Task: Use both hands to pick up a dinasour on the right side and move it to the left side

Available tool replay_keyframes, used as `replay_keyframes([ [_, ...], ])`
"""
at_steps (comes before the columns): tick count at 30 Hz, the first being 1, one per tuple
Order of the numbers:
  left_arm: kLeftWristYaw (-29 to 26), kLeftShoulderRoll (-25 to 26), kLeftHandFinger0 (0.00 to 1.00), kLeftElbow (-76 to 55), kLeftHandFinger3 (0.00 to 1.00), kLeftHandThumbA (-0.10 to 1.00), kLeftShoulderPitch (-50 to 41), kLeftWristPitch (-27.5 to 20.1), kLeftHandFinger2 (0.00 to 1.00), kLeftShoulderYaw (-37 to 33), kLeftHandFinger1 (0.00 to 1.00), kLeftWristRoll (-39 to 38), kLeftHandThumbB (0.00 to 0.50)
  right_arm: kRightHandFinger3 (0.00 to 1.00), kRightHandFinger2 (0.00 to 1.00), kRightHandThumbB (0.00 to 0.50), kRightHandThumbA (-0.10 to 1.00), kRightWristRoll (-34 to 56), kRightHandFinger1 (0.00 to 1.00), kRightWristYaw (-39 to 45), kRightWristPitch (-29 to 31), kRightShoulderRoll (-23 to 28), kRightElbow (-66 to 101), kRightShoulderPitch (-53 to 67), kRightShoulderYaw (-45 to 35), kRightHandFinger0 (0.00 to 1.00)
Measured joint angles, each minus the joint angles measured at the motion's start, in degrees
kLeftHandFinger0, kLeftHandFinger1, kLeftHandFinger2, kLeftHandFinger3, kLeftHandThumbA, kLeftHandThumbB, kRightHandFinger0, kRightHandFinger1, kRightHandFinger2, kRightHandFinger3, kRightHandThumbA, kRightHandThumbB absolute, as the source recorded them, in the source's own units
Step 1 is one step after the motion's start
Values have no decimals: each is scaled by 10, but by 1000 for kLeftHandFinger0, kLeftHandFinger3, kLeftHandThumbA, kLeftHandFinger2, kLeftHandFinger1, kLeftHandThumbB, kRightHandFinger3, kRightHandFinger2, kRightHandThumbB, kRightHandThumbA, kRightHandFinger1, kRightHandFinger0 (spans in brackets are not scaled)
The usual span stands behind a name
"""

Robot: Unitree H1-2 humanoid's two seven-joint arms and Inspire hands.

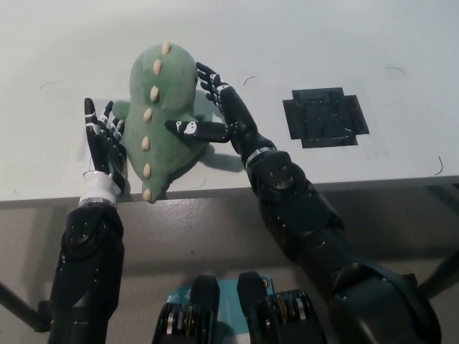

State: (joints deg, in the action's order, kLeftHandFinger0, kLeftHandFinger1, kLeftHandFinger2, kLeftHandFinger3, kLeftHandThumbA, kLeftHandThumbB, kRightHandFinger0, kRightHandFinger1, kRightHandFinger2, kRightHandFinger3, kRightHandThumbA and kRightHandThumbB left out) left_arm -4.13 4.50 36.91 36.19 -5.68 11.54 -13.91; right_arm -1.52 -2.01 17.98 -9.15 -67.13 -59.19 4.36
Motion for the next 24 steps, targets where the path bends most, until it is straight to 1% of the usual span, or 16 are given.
replay_keyframes([
  [2,1,2,1000,-2,1000,1000,0,0,1000,0,1000,0,276,1000,1000,39,1000,0,1000,1,0,3,1,0,-1,1000],
  [4,3,4,1000,-7,1000,1000,-1,1,1000,0,1000,-1,267,1000,1000,39,1000,1,1000,5,0,8,3,1,-3,1000],
  [6,6,7,1000,-12,1000,1000,-1,1,1000,0,1000,-2,275,1000,1000,51,1000,1,1000,9,0,15,11,5,-5,1000],
  [8,10,11,1000,-12,1000,1000,-1,2,1000,0,1000,-2,287,1000,1000,39,1000,2,1000,11,-4,22,30,14,-7,1000],
  [9,11,12,1000,-13,1000,1000,-2,2,1000,0,1000,-2,281,1000,1000,51,1000,3,1000,12,-6,24,40,19,-7,1000],
  [11,13,14,1000,-15,1000,1000,-2,2,1000,0,1000,-2,288,1000,1000,45,1000,4,1000,14,-14,29,58,29,-8,1000],
  [14,15,16,1000,-26,1000,1000,-2,4,1000,-3,1000,-2,279,1000,1000,46,1000,5,1000,17,-25,36,86,41,-9,1000],
  [15,16,17,1000,-31,1000,1000,-2,4,1000,-4,1000,-2,280,1000,1000,33,1000,6,1000,17,-28,37,96,45,-9,1000],
  [17,17,23,1000,-44,1000,1000,-4,5,1000,-10,1000,0,272,1000,1000,39,1000,9,1000,21,-34,41,118,56,-11,1000],
  [18,18,26,1000,-53,1000,1000,-6,6,1000,-13,1000,2,265,1000,1000,31,1000,10,1000,22,-34,44,127,61,-12,1000],
  [19,18,28,1000,-58,1000,1000,-7,7,1000,-15,1000,3,263,1000,1000,2,1000,10,1000,24,-36,47,134,65,-13,1000],
  [20,19,32,1000,-66,1000,1000,-9,9,1000,-16,1000,4,264,1000,1000,10,1000,11,1000,26,-36,51,142,70,-14,1000],
  [21,20,36,1000,-78,1000,1000,-13,13,1000,-18,1000,5,251,1000,1000,27,1000,11,1000,29,-36,56,154,76,-14,1000],
  [22,22,40,1000,-89,1000,1000,-18,16,1000,-20,1000,6,236,1000,1000,25,1000,10,1000,33,-36,63,168,84,-14,1000],
  [24,25,51,1000,-106,1000,1000,-27,22,1000,-24,1000,9,259,1000,1000,8,1000,10,1000,38,-36,77,190,96,-13,1000],
])
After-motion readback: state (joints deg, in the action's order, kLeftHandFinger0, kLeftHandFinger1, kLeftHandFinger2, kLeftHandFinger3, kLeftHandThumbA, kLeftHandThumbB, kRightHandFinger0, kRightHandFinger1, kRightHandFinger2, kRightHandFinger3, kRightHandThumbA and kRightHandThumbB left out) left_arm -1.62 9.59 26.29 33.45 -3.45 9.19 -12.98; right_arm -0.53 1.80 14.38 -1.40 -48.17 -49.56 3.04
